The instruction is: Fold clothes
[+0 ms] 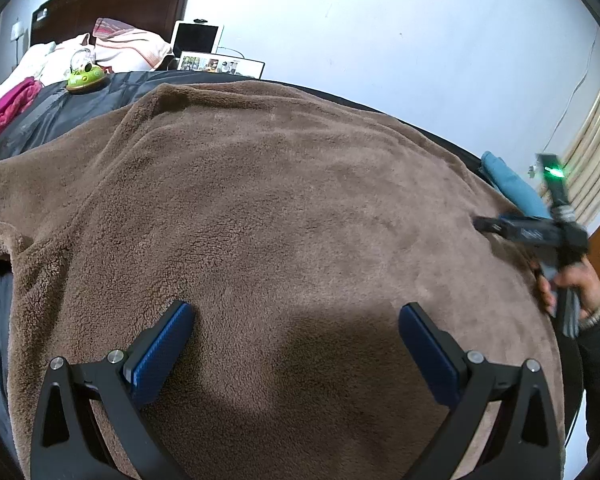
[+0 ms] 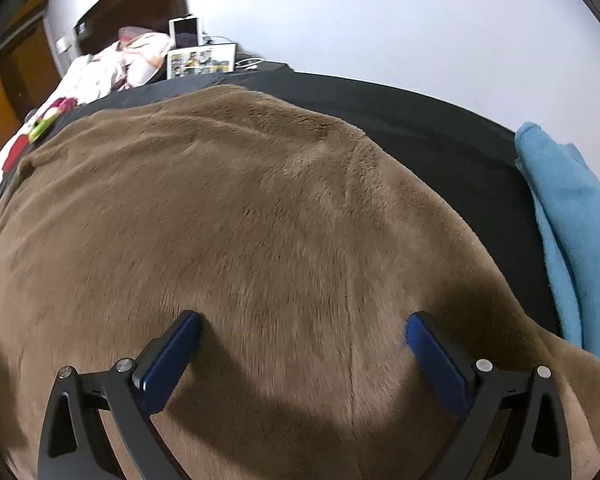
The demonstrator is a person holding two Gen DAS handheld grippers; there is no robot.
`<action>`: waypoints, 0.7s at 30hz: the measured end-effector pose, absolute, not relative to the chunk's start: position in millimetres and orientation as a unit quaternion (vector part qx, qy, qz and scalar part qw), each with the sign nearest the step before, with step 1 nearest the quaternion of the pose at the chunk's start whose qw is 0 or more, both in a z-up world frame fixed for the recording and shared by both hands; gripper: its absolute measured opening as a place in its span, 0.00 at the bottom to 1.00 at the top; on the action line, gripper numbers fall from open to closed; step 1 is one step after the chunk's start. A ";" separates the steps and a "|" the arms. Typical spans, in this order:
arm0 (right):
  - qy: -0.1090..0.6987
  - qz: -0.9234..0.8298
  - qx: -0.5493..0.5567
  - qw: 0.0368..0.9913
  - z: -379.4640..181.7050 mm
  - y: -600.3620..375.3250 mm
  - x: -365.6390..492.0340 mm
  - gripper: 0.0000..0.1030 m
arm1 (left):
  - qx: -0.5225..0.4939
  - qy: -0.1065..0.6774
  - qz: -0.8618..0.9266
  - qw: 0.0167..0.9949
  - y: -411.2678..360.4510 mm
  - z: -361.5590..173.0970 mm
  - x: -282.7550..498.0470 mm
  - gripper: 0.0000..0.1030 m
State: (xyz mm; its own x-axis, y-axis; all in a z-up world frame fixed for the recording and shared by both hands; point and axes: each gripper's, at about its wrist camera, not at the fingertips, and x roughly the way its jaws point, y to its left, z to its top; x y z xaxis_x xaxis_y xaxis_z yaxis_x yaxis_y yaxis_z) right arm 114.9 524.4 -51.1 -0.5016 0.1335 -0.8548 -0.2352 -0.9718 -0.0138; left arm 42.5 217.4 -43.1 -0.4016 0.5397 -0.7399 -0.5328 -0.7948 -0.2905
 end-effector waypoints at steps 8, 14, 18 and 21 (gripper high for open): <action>0.002 0.888 -0.460 -0.025 -16.0 465.6 221.8 1.00 | -0.466 0.019 0.828 0.311 222.8 -40.7 47.7 1.00; -0.051 0.863 -0.478 -0.156 -30.4 385.9 279.4 1.00 | -0.482 0.057 0.805 0.341 222.0 -30.9 83.1 1.00; -0.084 0.836 -0.511 -0.185 -51.1 357.5 303.6 1.00 | -0.473 0.099 0.803 0.347 220.1 -33.4 105.1 1.00; -0.106 0.819 -0.537 -0.175 -65.3 353.1 313.1 1.00 | -0.463 0.118 0.811 0.338 215.4 -38.6 110.6 1.00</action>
State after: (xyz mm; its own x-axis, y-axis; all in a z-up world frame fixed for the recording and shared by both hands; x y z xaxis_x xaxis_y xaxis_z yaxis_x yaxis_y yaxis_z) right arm 313.1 353.1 -65.3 -0.3629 -0.1724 -0.9157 0.4006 -0.9162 0.0137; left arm 110.6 215.4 -38.6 -0.3429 0.4392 -0.8304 -0.6571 -0.7439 -0.1220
